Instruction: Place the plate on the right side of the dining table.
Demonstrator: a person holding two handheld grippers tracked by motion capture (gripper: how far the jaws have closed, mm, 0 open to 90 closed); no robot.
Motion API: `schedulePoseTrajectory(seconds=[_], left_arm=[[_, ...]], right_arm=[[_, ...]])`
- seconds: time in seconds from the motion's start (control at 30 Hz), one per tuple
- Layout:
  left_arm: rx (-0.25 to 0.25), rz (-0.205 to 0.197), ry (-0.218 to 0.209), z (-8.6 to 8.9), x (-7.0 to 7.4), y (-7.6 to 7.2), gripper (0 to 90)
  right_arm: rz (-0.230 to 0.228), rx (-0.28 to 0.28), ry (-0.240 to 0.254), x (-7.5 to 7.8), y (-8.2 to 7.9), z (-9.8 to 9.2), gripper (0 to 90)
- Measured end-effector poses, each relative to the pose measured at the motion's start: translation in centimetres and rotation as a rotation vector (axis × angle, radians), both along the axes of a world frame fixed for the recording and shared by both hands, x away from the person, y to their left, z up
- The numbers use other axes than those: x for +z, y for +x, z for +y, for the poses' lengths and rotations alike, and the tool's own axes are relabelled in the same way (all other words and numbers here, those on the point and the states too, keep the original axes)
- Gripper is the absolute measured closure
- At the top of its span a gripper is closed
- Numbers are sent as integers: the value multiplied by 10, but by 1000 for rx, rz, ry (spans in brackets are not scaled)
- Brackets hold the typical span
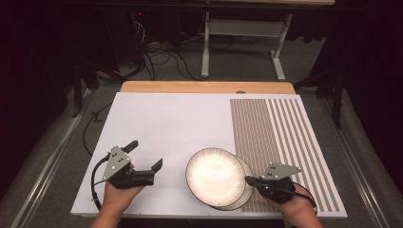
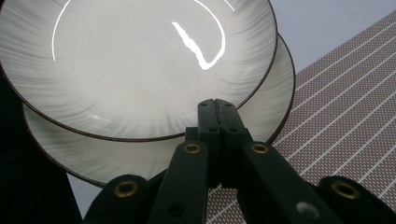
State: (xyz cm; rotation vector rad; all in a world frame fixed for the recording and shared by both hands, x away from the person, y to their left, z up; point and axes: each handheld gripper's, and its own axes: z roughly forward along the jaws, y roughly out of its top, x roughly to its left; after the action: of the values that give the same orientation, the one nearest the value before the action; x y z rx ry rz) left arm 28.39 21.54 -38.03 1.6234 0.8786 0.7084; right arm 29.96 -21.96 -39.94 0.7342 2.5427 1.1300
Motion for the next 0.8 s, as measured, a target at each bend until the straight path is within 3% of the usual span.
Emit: schedulePoseTrajectory(seconds=[0.7,0.8], left_arm=[[-5,8,-16,-1,0,0,6],[-10,33,-42,-1,1,1,1]], right_arm=[[9,9,1,-3,3,4,900],[2,26,-15,-4,2,12,900]])
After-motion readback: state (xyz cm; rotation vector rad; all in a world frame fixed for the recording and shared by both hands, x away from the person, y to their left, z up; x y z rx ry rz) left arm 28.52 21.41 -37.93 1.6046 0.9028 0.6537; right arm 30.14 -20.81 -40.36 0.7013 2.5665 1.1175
